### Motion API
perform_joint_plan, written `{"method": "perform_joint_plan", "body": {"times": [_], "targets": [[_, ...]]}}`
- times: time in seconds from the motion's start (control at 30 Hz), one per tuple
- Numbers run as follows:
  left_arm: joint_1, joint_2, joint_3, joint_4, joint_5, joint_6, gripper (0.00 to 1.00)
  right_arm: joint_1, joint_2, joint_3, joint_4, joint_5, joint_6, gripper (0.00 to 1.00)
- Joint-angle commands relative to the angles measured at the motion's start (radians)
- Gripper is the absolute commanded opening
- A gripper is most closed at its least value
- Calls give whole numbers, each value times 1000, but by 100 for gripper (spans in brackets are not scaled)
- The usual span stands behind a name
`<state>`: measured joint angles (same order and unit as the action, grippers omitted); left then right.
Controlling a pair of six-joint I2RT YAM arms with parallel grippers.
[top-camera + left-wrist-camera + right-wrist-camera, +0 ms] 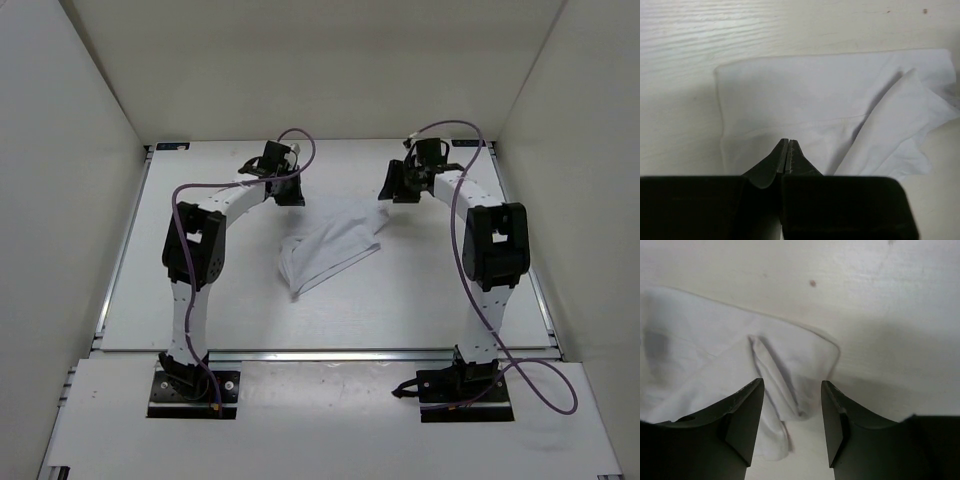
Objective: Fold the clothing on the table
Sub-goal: Flatten the skirt out
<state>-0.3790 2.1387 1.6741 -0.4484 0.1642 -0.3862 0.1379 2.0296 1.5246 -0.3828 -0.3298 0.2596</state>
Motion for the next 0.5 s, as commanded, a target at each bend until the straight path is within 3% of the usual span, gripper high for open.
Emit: {"method": "perform_joint_plan", "body": {"times": [0.0,0.1,0.13,0.23,0.27,0.47], "targets": [[-35,55,73,-44,26,-8,5,31,-23,127,-44,-31,-33,47],[-50,99,95,-42,31,-39,0,51,-83,54,-21,-80,-5,47],[-58,118,104,-42,28,-52,0,54,-104,5,-5,-80,7,42],[-72,151,128,-55,35,-53,0,81,-143,-117,16,-110,0,17],[-78,162,137,-73,29,-54,0,88,-150,-160,19,-123,-9,3],[-86,208,202,-144,-22,-48,0,221,-125,-204,-1,-58,-43,0]]}}
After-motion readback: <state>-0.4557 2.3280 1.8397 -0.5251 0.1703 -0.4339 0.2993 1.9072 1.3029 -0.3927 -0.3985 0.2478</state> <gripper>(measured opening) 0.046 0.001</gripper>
